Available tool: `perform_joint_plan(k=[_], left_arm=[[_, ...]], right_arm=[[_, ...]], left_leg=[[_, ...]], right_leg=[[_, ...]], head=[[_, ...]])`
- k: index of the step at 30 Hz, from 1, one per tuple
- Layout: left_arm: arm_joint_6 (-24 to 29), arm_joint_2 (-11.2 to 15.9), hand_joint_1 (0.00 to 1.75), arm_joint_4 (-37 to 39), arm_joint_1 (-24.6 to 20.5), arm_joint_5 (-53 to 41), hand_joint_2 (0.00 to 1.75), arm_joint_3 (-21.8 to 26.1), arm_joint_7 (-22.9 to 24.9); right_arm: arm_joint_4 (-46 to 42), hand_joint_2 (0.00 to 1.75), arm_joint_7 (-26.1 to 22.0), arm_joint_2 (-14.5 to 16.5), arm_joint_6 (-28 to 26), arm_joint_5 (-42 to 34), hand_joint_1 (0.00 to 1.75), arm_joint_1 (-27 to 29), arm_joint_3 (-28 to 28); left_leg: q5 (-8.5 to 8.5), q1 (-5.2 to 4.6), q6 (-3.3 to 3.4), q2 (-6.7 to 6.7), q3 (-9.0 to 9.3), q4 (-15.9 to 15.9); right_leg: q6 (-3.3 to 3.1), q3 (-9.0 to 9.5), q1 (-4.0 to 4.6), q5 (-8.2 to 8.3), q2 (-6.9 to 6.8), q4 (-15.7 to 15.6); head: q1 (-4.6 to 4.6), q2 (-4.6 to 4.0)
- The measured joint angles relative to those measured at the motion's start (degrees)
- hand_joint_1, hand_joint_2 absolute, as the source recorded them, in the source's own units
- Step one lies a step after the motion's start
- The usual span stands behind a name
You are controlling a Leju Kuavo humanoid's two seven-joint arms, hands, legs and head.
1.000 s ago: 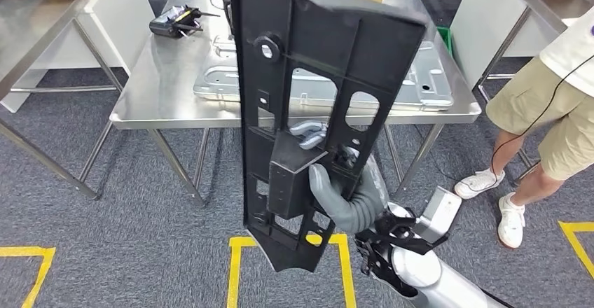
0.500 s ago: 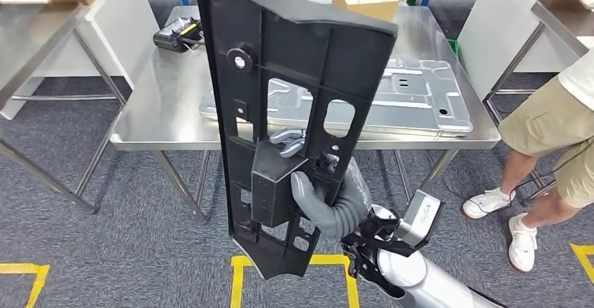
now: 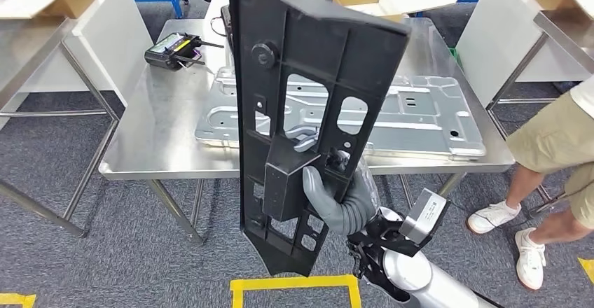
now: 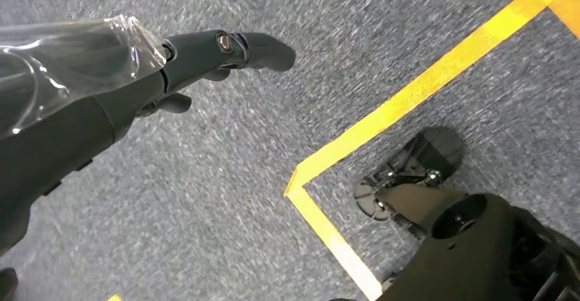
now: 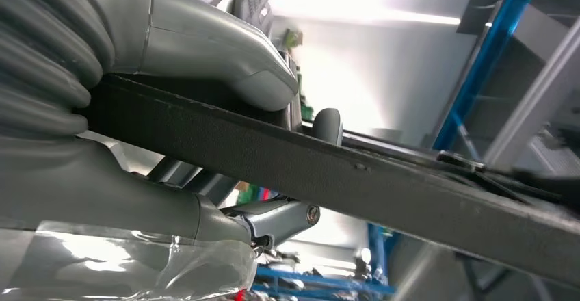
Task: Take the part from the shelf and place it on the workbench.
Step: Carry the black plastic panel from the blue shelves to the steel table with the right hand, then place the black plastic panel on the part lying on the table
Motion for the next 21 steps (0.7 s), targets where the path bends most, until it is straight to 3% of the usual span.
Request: perform_joint_plan(k=[2,3,5,6,7,8,9,10,11,13,14,15,18,20,21], left_arm=[[0.01,-0.08,0.0,0.01,-0.11,0.01,1.75,0.0,-0.05],[0.03,-0.08,0.0,0.01,-0.15,0.02,1.75,0.0,-0.08],[0.07,-0.04,0.0,0.02,-0.21,0.03,1.75,0.0,-0.1],[0.06,-0.03,0.0,0.02,-0.23,0.04,1.75,0.0,-0.1],[0.04,-0.05,0.0,0.02,-0.23,0.04,1.75,0.0,-0.1],[0.02,-0.08,0.0,0.02,-0.19,0.07,1.75,0.0,-0.1],[-0.01,-0.11,0.0,0.02,-0.14,0.1,1.75,0.0,-0.1],[-0.01,-0.15,0.0,0.02,-0.1,0.13,1.75,0.0,-0.1],[-0.01,-0.16,0.0,0.02,-0.09,0.16,1.75,0.0,-0.1],[-0.01,-0.2,0.0,0.02,-0.11,0.2,1.75,0.0,-0.1],[-0.02,-0.22,0.0,0.02,-0.13,0.21,1.75,0.0,-0.1],[-0.03,-0.25,0.0,0.02,-0.16,0.21,1.75,0.0,-0.1],[-0.04,-0.38,0.0,0.01,-0.31,0.24,1.75,0.0,-0.17],[-0.04,-0.57,0.0,0.0,-0.48,0.3,1.75,0.0,-0.25],[-0.05,-0.66,0.0,0.0,-0.51,0.35,1.75,0.0,-0.27]], right_arm=[[-0.56,1.75,0.17,-0.27,-0.19,0.11,1.75,0.11,-0.34],[-0.77,1.75,0.23,-0.42,-0.24,0.19,1.75,0.1,-0.53],[-1.11,1.75,0.39,-0.68,-0.32,0.38,1.75,0.18,-0.85],[-1.22,1.75,0.45,-0.8,-0.34,0.48,1.75,0.25,-0.95],[-1.3,1.75,0.57,-0.92,-0.38,0.57,1.75,0.37,-1.01],[-1.35,1.75,0.75,-1.07,-0.43,0.63,1.75,0.49,-1.06],[-1.4,1.75,0.95,-1.23,-0.52,0.75,1.75,0.57,-1.12],[-1.47,1.75,1.19,-1.41,-0.64,0.91,1.75,0.64,-1.19],[-1.58,1.75,1.42,-1.61,-0.75,1.04,1.75,0.66,-1.25],[-1.81,1.75,1.89,-1.98,-0.97,1.25,1.75,0.69,-1.32],[-1.98,1.75,2.16,-2.13,-1.07,1.3,1.75,0.71,-1.35],[-2.19,1.75,2.41,-2.25,-1.17,1.39,1.75,0.73,-1.39],[-2.94,1.75,3.09,-2.64,-1.56,1.81,1.75,0.7,-1.69],[-3.35,1.75,3.61,-2.88,-1.92,2.14,1.75,0.71,-2.0],[-3.56,1.75,3.91,-3.05,-2.16,2.33,1.75,0.73,-2.12]], left_leg=[[-0.39,-0.04,1.21,-0.07,0.7,0.03],[-0.68,-0.05,1.66,-0.08,1.23,-0.05],[-1.52,-0.12,2.26,-0.09,2.48,-0.23],[-2.05,-0.23,2.43,-0.08,3.02,-0.25],[-2.73,-0.38,2.54,-0.1,3.75,-0.26],[-3.42,-0.54,2.62,-0.14,4.56,-0.26],[-4.15,-0.71,2.66,-0.21,5.47,-0.27],[-4.97,-0.86,2.69,-0.28,6.53,-0.28],[-5.7,-0.96,2.66,-0.32,7.41,-0.32],[-7.18,-1.19,2.39,-0.41,8.84,-0.37],[-7.9,-1.27,2.11,-0.44,9.34,-0.53],[-8.3,-1.33,1.8,-0.45,9.93,-0.31],[-8.28,-1.14,1.02,-0.38,9.9,2.95],[-9.52,-0.98,0.65,-0.33,6.36,9.11],[-11.0,-0.96,0.44,-0.33,3.87,12.8]], right_leg=[[0.58,-0.45,-0.11,0.54,-0.1,1.54],[0.73,-1.66,-0.17,1.07,-0.27,3.87],[0.94,-6.34,-0.23,0.72,-0.64,11.35],[1.0,-8.94,-0.21,-0.42,-0.72,14.92],[0.94,-11.46,-0.15,-2.74,-0.75,17.58],[0.84,-13.23,-0.07,-5.02,-0.75,18.64],[0.67,-14.11,-0.01,-6.24,-0.76,17.86],[0.42,-14.46,0.04,-6.2,-0.76,15.7],[0.14,-13.88,0.08,-3.79,-0.81,12.06],[-0.39,-12.23,0.3,3.57,-1.16,4.67],[-0.56,-11.53,0.53,6.26,-1.27,2.49],[-0.75,-11.09,0.66,7.53,-1.27,1.49],[-1.81,-9.2,0.68,6.81,-1.0,1.18],[-2.5,-7.81,0.65,5.91,-1.03,1.12],[-2.7,-7.28,0.67,5.39,-1.0,1.14]], head=[[0.06,0.0],[0.1,0.0],[0.2,0.0],[0.21,0.0],[0.22,0.0],[0.22,0.0],[0.22,0.0],[0.23,0.0],[0.22,0.0],[0.21,0.0],[0.17,0.0],[0.14,0.0],[0.08,0.0],[0.0,0.0],[-0.05,0.0]])
